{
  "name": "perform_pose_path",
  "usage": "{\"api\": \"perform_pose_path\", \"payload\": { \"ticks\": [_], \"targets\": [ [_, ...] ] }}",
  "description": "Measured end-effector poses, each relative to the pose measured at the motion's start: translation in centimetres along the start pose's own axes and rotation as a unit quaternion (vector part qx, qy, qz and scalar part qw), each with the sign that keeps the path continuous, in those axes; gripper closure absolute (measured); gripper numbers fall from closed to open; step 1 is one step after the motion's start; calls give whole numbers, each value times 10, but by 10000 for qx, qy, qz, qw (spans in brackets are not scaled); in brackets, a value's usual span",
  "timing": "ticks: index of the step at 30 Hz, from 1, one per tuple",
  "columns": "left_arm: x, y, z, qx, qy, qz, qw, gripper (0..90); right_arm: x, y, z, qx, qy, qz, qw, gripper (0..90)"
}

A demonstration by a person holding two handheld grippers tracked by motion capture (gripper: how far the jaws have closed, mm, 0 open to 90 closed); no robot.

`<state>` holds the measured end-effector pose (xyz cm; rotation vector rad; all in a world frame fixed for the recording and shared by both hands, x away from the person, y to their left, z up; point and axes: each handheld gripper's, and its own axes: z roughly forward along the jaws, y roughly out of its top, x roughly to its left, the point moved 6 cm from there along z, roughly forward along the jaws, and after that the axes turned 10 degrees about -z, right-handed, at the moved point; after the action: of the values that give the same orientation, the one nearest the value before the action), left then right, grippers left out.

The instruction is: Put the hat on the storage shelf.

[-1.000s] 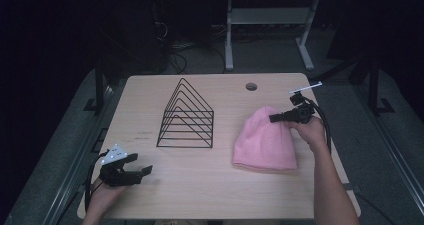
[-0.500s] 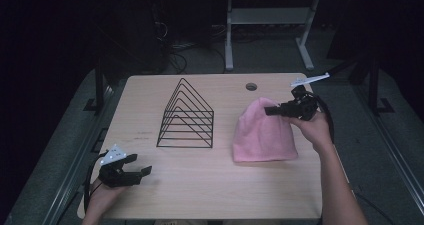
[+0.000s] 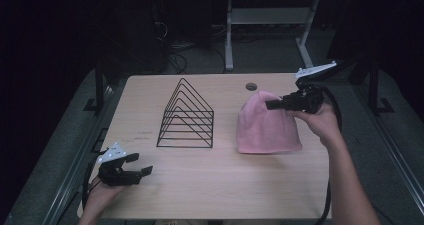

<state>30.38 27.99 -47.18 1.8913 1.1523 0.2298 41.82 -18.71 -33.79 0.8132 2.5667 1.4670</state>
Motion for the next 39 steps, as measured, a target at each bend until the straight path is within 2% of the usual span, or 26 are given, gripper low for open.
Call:
{"api": "perform_pose_path", "payload": {
  "ticks": [2,3,13,14,15,16,17,19,25,28,30,37,39],
  "targets": [
    [1,3,-2,-20,-6,31,10000,227,0,5,-4,20,-18,-32,10000,776],
    [0,9,-6,-67,-117,13,9999,227,1,7,-5,9,-5,-43,10000,777],
    [-4,30,-18,34,-440,235,9987,228,5,30,-17,-71,17,-166,9998,776],
    [-7,35,-21,27,-544,288,9981,227,6,36,-19,-89,27,-206,9997,775],
    [-7,35,-21,27,-544,288,9981,227,7,40,-20,-87,46,-216,9997,775],
    [-11,42,-23,-1,-673,372,9970,227,8,43,-20,-101,61,-253,9996,774],
    [-11,42,-23,-1,-673,372,9970,227,9,46,-20,-94,60,-266,9996,775],
    [-15,53,-27,10,-780,490,9958,226,11,52,-21,-108,60,-308,9994,775],
    [-21,71,-35,63,-893,681,9937,226,18,75,-25,-257,91,-435,9987,775],
    [-22,78,-38,61,-915,727,9931,225,20,84,-24,-260,112,-478,9985,774],
    [-24,88,-40,83,-961,781,9923,225,22,91,-23,-239,120,-512,9983,773],
    [-30,106,-41,107,-1100,931,9895,225,29,111,-19,-279,190,-631,9974,773],
    [-32,111,-40,152,-1120,969,9889,225,34,123,-16,-299,230,-693,9969,773]
  ]
}}
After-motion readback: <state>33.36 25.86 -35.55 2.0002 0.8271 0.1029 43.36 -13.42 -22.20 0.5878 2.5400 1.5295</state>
